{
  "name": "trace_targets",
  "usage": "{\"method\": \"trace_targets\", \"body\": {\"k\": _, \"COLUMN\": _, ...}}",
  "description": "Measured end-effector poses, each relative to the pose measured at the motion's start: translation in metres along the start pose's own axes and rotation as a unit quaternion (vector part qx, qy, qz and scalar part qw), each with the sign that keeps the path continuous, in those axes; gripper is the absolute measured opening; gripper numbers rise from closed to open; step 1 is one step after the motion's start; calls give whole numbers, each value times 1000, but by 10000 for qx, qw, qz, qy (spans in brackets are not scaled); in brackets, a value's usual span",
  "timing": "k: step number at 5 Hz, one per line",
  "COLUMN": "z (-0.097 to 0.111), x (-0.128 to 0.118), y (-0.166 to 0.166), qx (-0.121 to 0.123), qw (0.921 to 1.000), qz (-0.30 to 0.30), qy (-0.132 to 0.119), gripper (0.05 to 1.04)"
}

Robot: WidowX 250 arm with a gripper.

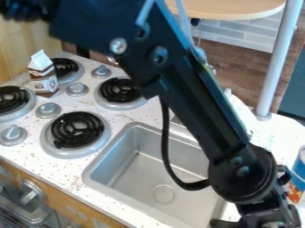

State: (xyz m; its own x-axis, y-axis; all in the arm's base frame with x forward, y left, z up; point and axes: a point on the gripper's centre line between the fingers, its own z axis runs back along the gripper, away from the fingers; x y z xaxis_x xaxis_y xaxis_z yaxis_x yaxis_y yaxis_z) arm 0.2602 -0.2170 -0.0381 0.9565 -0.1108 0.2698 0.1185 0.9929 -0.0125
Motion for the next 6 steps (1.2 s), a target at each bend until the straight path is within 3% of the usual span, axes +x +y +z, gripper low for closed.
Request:
{"method": "trace_targets", "body": {"k": 2, "z": -12, "x": 41, "y": -39, "qx": -240, "qw": 9997, "qz": -89, "qy": -34, "gripper": 999}}
{"method": "trace_targets", "body": {"k": 4, "z": -14, "x": 63, "y": -55, "qx": -365, "qw": 9993, "qz": -61, "qy": -26, "gripper": 1000}}
{"method": "trace_targets", "body": {"k": 6, "z": -16, "x": 63, "y": -46, "qx": -269, "qw": 9996, "qz": -87, "qy": -68, "gripper": 1000}}
